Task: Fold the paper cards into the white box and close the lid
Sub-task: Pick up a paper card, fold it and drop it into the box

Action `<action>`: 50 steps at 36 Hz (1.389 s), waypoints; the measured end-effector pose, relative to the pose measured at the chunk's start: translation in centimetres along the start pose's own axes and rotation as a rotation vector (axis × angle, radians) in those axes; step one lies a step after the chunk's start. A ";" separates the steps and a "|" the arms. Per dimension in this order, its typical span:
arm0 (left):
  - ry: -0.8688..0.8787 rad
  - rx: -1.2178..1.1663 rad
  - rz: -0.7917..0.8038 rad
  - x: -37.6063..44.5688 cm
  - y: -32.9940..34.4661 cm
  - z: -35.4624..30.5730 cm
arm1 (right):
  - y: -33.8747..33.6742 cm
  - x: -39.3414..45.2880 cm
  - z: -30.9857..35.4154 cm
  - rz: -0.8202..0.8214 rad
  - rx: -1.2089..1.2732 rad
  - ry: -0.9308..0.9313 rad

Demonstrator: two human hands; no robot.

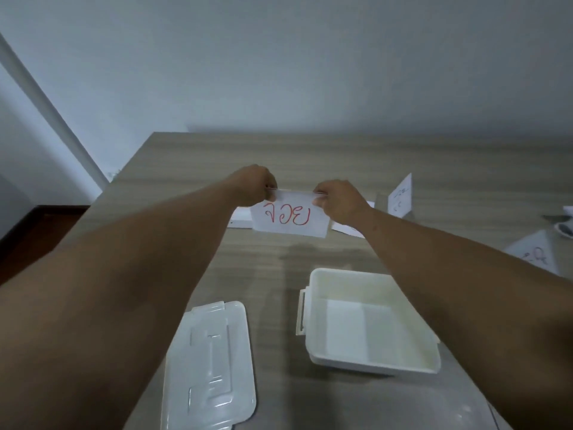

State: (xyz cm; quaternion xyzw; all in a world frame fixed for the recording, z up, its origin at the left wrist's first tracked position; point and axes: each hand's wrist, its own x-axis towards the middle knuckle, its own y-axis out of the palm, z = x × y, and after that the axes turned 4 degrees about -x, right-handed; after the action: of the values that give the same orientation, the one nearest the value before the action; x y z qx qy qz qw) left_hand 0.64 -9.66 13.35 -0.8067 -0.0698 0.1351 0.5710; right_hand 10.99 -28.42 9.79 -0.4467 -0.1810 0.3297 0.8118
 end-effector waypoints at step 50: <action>0.040 -0.075 0.517 0.5 15.2 -19.6 | -5.0 -20.1 -20.4 -0.015 -0.117 0.287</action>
State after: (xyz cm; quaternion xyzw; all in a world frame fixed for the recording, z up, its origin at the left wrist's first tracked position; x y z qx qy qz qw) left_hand 6.28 -32.35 5.13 -0.8210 0.1450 0.2578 0.4883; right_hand 10.45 -56.74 3.12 -0.5344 -0.0855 0.2451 0.8043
